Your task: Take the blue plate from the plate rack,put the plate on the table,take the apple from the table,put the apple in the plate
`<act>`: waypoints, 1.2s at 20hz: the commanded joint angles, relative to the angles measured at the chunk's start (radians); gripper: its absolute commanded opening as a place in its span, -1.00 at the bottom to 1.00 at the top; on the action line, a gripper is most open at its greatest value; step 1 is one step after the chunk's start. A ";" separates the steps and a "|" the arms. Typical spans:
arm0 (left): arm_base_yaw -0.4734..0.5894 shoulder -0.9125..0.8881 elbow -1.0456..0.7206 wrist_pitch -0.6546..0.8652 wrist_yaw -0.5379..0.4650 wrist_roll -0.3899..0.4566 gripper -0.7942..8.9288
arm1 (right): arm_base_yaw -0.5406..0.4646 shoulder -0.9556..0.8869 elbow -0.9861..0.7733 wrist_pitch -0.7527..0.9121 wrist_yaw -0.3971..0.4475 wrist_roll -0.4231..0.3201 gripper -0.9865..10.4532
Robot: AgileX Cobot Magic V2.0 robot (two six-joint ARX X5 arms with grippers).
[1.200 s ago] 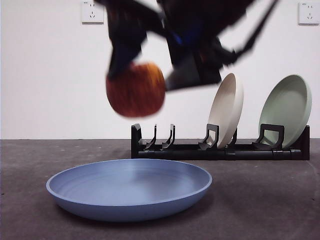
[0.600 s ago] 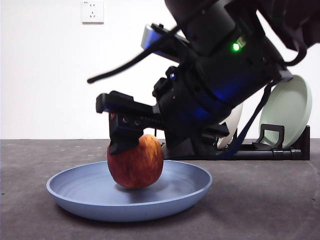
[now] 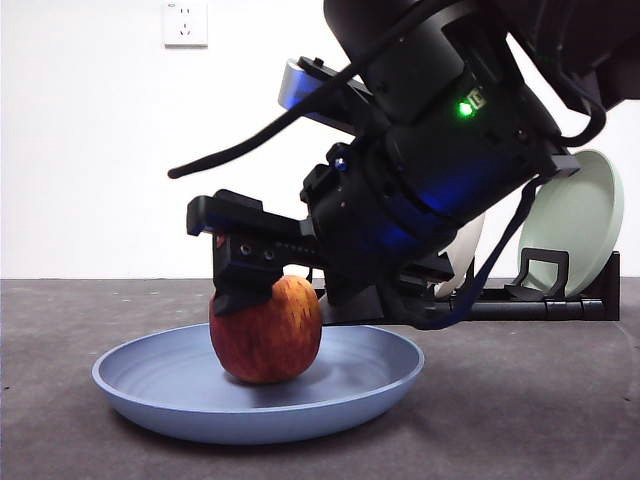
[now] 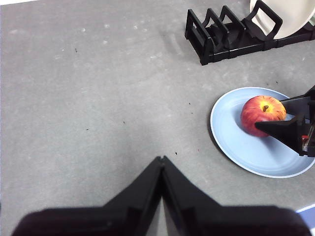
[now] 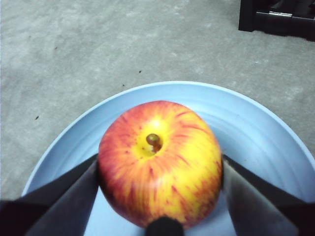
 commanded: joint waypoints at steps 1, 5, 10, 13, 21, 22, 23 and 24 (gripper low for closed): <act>0.002 0.000 -0.002 0.003 0.005 -0.022 -0.85 | 0.006 -0.011 0.017 -0.005 -0.037 0.008 0.33; 0.002 0.000 -0.002 0.003 0.006 -0.022 -0.85 | 0.006 -0.138 0.065 -0.169 -0.016 -0.011 0.33; 0.002 0.000 -0.002 0.003 0.006 -0.040 -0.85 | 0.018 -0.423 0.123 -0.509 -0.005 -0.011 0.32; 0.002 0.009 -0.002 0.003 0.006 -0.048 -0.84 | 0.032 -0.642 0.200 -0.788 -0.005 -0.009 0.14; 0.002 0.057 -0.002 0.003 0.003 -0.045 -0.84 | 0.032 -0.871 0.603 -1.437 0.199 -0.011 -0.83; 0.002 0.063 -0.002 0.003 0.003 -0.041 -0.84 | 0.032 -0.871 0.631 -1.479 0.208 -0.010 -0.83; 0.002 0.068 -0.002 0.003 0.002 -0.035 -0.84 | 0.032 -0.871 0.651 -1.511 0.211 -0.008 -0.83; 0.002 0.075 -0.002 0.003 -0.001 -0.035 -0.84 | 0.032 -0.869 0.670 -1.538 0.214 -0.003 -0.83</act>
